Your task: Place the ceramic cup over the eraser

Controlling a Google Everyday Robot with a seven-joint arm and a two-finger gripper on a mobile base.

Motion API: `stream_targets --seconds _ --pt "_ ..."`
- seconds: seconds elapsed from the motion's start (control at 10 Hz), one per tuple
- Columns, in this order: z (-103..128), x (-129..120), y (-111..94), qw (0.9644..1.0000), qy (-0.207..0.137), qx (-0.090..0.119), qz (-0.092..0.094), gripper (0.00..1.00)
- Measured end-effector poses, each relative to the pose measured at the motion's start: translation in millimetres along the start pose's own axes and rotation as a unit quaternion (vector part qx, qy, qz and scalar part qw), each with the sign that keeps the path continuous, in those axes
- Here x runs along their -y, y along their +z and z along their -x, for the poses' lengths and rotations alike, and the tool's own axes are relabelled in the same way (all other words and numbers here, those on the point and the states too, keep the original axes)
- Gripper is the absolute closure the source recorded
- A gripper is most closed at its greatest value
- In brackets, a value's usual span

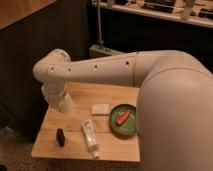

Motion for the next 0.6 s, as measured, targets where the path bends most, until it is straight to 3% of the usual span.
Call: stream_targets --seconds 0.3,0.4,0.6 --pt "-36 35 -29 0.9999 -0.013 0.005 -0.009 0.26" --pt "-52 45 -33 0.9998 -0.013 0.013 -0.009 0.21" --pt "-83 58 -35 0.9994 -0.006 0.035 0.002 0.2"
